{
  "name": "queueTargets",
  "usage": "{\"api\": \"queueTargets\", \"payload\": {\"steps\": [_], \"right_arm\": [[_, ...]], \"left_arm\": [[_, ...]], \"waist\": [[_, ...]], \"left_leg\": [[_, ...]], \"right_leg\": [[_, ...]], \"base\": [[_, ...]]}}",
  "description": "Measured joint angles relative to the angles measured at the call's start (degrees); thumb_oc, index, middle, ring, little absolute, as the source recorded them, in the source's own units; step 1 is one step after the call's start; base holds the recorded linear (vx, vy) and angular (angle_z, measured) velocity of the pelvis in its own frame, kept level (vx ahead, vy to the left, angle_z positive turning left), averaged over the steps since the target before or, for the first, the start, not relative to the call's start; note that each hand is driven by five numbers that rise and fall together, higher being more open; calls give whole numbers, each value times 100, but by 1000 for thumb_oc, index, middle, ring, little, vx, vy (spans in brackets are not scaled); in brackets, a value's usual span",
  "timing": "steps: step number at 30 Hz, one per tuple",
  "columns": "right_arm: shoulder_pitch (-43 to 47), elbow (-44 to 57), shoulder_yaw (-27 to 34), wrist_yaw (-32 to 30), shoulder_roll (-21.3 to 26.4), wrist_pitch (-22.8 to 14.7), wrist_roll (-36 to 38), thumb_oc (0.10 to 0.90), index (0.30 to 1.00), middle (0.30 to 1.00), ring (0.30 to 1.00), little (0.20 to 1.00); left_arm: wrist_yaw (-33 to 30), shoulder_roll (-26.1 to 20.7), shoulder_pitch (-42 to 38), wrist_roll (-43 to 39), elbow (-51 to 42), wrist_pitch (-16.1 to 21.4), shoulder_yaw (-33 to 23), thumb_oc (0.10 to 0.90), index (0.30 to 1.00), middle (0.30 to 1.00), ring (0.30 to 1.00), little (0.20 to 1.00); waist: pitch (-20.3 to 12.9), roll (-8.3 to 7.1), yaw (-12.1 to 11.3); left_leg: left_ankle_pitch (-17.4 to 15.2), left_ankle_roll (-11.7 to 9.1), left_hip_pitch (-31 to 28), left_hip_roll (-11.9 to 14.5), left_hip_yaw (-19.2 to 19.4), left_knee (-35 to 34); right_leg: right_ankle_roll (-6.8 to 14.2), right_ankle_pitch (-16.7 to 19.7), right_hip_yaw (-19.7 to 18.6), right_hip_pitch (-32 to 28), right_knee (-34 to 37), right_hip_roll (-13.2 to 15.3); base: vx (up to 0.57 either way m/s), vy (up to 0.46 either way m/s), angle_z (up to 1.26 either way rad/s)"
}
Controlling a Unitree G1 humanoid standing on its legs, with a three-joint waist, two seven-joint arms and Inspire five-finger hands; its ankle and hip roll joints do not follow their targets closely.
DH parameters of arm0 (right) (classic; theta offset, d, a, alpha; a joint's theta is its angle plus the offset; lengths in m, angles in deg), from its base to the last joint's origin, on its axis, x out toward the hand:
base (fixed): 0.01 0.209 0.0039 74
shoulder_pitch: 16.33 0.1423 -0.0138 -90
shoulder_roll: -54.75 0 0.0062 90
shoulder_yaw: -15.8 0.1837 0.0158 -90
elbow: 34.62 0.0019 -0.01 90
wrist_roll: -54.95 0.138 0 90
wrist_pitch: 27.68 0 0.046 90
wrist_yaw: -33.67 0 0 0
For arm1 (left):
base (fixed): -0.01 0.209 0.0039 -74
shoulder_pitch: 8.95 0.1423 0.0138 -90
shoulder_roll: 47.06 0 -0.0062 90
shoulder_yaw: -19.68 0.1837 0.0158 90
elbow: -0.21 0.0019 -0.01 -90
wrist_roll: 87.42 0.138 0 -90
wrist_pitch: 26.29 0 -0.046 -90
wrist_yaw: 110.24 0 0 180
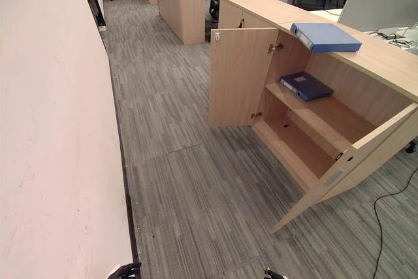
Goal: Put the empty folder in the office cabinet
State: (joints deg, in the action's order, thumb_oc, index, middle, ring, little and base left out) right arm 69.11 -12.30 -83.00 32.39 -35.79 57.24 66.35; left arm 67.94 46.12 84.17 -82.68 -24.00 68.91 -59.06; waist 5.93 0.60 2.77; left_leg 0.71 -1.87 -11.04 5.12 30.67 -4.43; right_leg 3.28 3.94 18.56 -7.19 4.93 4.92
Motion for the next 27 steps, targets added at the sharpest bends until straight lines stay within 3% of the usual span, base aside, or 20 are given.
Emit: {"api": "queueTargets", "payload": {"steps": [27], "right_arm": [[20, -19, -118, 30, 89, 24, -3, 800, 900, 900, 900, 900]], "left_arm": [[-1, -12, -27, -4, 25, -5, 81, 800, 900, 900, 900, 900]], "waist": [[-53, 60, 11]], "left_leg": [[-3, -3, 112, 95, -38, 153]], "right_leg": [[-83, -83, -11, 94, -213, -30]], "base": [[8, -51, 0]]}}
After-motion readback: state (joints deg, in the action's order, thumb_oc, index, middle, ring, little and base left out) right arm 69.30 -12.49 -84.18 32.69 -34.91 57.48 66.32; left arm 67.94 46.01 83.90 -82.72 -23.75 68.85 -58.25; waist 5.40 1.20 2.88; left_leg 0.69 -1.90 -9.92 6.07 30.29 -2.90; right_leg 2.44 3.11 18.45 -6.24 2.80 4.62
